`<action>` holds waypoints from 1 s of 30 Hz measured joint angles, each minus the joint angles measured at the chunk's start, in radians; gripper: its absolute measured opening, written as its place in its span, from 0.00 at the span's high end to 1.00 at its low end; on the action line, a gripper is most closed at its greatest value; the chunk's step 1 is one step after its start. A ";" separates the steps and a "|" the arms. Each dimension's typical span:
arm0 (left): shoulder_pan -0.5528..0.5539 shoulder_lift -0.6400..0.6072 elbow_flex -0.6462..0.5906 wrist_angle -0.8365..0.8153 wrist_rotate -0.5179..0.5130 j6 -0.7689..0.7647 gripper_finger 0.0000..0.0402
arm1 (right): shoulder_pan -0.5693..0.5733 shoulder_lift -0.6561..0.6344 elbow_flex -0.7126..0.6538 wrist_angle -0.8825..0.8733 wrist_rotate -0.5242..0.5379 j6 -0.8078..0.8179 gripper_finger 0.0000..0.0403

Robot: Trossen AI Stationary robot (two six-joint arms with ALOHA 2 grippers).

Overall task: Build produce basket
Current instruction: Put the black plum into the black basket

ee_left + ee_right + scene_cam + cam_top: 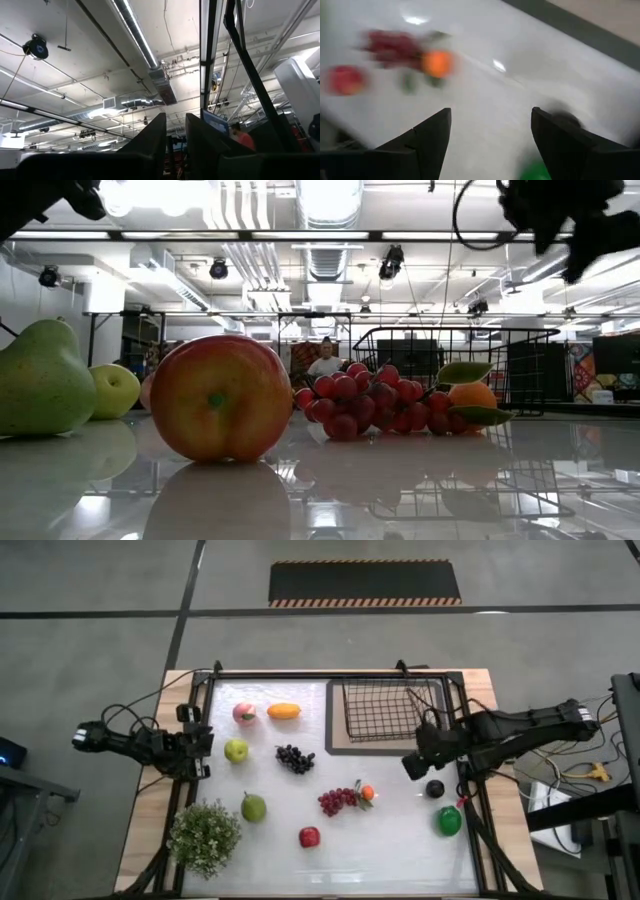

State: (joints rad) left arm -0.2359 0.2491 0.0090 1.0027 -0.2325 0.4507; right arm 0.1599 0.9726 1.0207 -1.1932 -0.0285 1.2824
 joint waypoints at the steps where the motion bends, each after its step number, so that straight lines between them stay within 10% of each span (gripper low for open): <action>1: 0.000 0.001 0.000 -0.001 -0.005 0.000 0.86 | 0.000 0.019 0.006 -0.054 -0.006 0.022 0.35; 30: 0.000 0.004 -0.001 -0.013 -0.011 -0.002 0.86 | 0.065 0.298 -0.194 -0.064 -0.167 0.102 0.35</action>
State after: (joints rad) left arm -0.2363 0.2531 0.0078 0.9900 -0.2440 0.4492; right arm 0.2249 1.2711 0.8267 -1.2572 -0.1952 1.3847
